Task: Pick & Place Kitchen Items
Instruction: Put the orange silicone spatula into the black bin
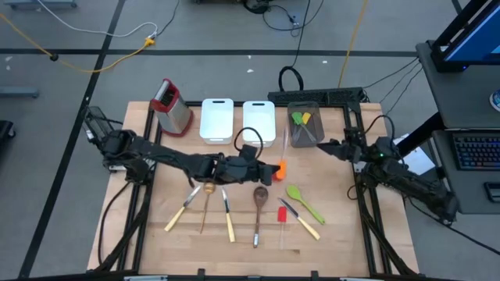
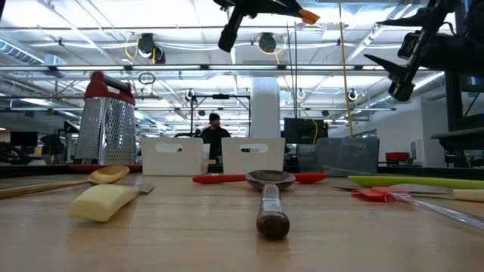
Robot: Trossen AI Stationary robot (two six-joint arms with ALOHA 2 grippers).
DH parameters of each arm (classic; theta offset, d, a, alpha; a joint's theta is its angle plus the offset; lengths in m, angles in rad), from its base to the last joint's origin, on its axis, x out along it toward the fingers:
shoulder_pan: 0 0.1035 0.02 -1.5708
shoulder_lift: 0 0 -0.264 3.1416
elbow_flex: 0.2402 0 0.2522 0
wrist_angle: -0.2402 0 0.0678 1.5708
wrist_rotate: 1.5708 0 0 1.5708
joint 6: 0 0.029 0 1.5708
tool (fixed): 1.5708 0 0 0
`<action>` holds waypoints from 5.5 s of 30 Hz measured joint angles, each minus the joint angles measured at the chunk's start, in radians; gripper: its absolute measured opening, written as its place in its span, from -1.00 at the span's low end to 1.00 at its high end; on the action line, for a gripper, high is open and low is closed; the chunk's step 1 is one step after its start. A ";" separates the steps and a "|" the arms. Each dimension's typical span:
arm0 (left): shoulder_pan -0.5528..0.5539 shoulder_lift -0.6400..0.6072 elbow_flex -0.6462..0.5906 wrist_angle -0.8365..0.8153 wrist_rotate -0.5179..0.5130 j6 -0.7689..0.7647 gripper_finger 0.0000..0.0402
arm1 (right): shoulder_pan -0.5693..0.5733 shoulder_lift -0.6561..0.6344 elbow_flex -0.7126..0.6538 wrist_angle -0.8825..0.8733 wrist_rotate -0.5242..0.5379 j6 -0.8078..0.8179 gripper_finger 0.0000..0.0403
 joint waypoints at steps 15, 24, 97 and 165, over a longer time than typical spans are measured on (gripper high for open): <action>0.034 0.181 0.170 0.126 0.094 0.047 -1.00 | 0.220 0.305 0.128 0.125 0.158 -0.078 0.28; 0.060 0.223 0.247 0.060 0.120 0.056 -1.00 | 0.301 0.417 0.179 0.256 0.179 -0.091 0.28; 0.052 0.190 0.247 -0.272 0.343 0.387 -0.05 | 0.265 0.654 0.371 0.068 0.555 -0.454 -1.00; -0.007 0.192 0.247 -0.398 0.347 0.285 -0.05 | 0.017 1.117 0.743 -0.571 0.259 -1.095 -0.89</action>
